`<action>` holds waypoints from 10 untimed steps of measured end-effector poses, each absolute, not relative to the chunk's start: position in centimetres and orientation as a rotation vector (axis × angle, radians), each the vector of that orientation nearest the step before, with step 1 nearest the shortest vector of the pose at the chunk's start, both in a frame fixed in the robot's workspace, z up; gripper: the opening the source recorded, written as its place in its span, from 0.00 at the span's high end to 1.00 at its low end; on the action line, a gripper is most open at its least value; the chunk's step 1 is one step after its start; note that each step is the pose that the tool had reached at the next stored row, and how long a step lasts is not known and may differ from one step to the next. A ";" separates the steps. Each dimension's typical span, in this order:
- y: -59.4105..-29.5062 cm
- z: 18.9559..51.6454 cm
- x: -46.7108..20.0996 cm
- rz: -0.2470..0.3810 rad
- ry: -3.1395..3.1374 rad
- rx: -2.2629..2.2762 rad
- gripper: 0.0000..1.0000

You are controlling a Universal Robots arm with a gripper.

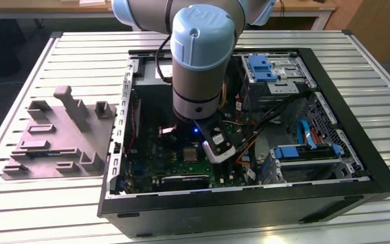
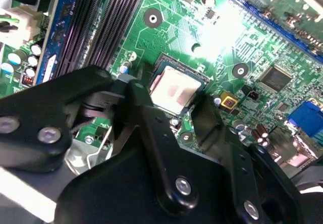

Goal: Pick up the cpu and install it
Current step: 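Place the cpu into insertion slot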

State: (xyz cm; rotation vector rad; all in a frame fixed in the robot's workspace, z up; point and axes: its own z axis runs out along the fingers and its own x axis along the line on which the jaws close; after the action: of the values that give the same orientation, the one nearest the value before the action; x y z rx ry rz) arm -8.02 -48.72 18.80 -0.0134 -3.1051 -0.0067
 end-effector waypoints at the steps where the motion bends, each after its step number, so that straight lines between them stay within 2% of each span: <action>1: -48.7 18.8 -8.0 -0.006 -3.105 -0.013 0.46; 2: -48.7 18.8 -8.0 -0.007 -3.105 -0.013 0.46; 3: -48.7 18.8 -8.0 -0.007 -3.105 -0.013 0.52; 10: -48.7 18.9 -8.0 -0.009 -3.105 -0.013 0.52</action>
State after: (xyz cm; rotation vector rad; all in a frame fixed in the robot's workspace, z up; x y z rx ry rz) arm -8.01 -48.72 18.91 -0.0134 -3.1052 -0.0094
